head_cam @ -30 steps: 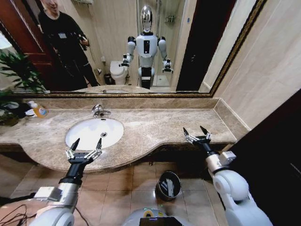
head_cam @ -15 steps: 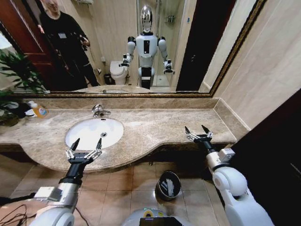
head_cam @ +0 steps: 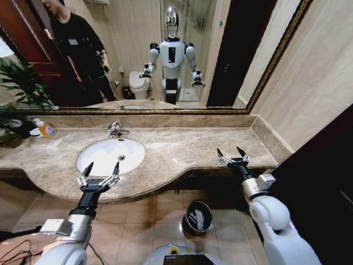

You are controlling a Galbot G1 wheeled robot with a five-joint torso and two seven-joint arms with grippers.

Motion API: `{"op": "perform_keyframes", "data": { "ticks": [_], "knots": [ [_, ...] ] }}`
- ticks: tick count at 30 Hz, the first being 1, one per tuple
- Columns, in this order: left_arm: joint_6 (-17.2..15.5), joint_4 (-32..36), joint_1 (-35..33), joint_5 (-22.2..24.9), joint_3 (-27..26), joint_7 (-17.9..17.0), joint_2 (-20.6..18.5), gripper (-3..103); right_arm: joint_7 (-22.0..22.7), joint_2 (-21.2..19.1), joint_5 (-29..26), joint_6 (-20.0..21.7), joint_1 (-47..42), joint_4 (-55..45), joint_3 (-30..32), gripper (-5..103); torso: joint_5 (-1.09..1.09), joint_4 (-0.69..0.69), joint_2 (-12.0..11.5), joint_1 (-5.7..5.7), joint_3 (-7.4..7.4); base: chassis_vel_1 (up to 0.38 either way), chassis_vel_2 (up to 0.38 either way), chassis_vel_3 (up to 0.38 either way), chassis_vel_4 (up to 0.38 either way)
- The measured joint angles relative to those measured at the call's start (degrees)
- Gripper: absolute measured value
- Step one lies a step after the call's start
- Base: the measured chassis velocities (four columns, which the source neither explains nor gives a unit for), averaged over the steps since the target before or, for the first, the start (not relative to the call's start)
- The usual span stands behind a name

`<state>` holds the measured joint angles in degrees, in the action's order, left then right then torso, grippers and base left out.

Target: Pick up the trash from the sink and place it in the trash bin.

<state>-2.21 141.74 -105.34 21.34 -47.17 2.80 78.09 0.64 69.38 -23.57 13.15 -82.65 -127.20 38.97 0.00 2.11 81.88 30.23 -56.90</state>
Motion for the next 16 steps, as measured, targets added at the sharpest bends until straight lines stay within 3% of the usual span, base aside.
{"op": "perform_keyframes", "data": {
  "ticks": [16],
  "knots": [
    [0.0, 0.0, 0.0, 0.0, 0.0, 0.0, 0.0, 100, 0.0, 0.0, 0.0, -0.1, 0.0, 0.0, 0.0, 100, 0.00, 0.00, 0.0, 0.00, 0.00, 0.000, 0.000, 0.000, 0.000]
  ]
}}
